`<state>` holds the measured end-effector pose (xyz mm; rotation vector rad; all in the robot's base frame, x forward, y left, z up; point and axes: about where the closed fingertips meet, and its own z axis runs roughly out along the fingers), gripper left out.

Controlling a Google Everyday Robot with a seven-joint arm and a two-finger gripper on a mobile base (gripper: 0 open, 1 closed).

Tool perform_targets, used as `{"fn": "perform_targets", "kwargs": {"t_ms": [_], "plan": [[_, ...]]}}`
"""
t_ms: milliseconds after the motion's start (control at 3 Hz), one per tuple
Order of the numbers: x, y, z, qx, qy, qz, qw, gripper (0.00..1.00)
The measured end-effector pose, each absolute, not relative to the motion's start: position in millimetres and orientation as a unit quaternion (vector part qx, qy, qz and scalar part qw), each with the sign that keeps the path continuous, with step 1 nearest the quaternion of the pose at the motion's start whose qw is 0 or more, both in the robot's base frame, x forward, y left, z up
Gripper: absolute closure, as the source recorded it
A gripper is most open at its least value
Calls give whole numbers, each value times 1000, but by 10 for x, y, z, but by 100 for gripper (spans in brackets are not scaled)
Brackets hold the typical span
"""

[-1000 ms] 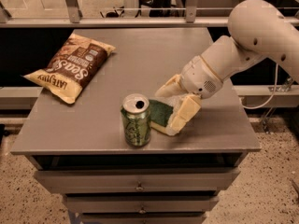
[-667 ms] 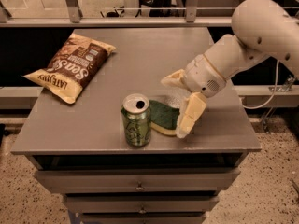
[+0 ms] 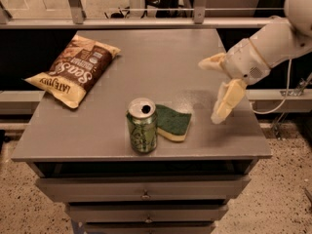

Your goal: Move sponge near green can

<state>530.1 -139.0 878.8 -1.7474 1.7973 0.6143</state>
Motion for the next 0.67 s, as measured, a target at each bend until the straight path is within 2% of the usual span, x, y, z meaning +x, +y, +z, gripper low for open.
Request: {"fn": "perform_targets", "kwargs": {"t_ms": [333, 667], "plan": [[5512, -1584, 9151, -643, 669, 197, 317, 0], [5514, -1574, 9160, -643, 668, 197, 318, 0]]}}
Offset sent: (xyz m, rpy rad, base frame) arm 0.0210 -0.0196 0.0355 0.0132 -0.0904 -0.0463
